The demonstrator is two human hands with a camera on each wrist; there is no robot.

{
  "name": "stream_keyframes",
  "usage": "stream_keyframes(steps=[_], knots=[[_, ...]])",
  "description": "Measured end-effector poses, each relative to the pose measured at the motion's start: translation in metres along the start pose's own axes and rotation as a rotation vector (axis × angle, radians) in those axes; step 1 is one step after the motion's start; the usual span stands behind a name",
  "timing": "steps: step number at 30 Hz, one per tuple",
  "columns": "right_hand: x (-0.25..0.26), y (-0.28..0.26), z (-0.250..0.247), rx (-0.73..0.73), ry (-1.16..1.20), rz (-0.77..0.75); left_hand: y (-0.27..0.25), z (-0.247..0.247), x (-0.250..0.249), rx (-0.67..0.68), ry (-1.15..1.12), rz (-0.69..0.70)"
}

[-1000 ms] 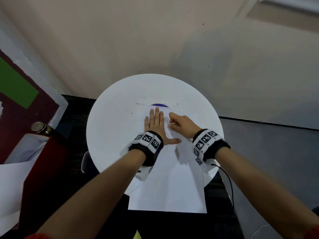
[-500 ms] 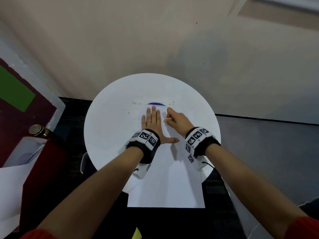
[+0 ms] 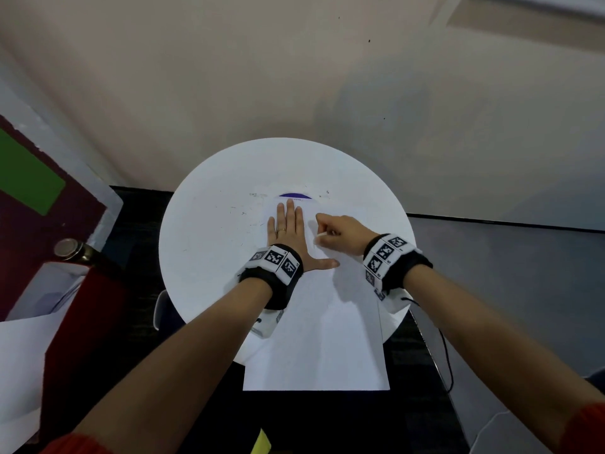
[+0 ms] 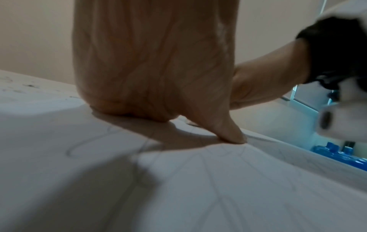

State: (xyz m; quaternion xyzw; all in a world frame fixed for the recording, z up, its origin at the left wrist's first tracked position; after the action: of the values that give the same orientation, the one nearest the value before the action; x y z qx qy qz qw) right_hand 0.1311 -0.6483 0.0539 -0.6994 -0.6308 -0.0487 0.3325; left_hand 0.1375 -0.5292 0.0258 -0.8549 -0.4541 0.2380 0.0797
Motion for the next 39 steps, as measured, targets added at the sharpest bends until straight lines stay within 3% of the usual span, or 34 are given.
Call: stream_keyframes(steps=[3,8,13,18,23,26,28,32,34,37,39], knots=[[0.005,0.008,-0.008,-0.149,-0.017,0.001,0.000,0.000,0.000,0.005,0.007,-0.007],[-0.007,-0.014,0.012,-0.036,0.044,-0.036,0.000,-0.001,-0.001,-0.006,-0.003,-0.004],[0.000,0.005,-0.006,-0.162,0.051,-0.009,0.000,0.001,0.000,0.005,0.015,-0.003],[-0.006,-0.011,0.012,-0.057,0.104,-0.035,0.000,0.001,0.000,-0.032,-0.012,-0.006],[0.009,0.001,0.006,-0.161,0.081,-0.035,0.001,0.003,-0.001,-0.004,0.008,-0.008],[0.011,-0.008,0.019,-0.082,0.031,-0.083,0.000,-0.001,-0.001,-0.008,0.018,-0.005],[0.000,-0.012,0.015,-0.072,0.205,-0.036,-0.002,-0.001,-0.001,0.000,0.009,0.001],[-0.045,-0.021,0.002,-0.433,0.759,0.230,-0.009,0.003,-0.004,0.006,0.026,0.008],[-0.054,-0.025,0.006,-0.463,0.893,0.286,-0.015,0.009,-0.016,-0.017,0.128,0.058],[-0.055,-0.028,0.002,-0.440,1.007,0.284,-0.025,0.021,-0.044,-0.033,0.275,0.237],[-0.056,-0.028,-0.001,-0.424,1.023,0.267,-0.027,0.031,-0.056,0.070,0.267,0.417]])
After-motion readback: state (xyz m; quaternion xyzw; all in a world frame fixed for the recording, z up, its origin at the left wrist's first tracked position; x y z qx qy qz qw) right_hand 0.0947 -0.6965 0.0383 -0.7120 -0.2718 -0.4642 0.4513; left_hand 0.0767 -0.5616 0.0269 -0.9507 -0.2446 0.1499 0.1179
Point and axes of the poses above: each hand's wrist, its own y-axis towards the middle knuckle, its own z-axis out of the palm, x = y × z, the point moved 5 cm from there along y, towards the middle knuckle, and after that the axes turned 10 degrees about z, right-handed, at the moved point
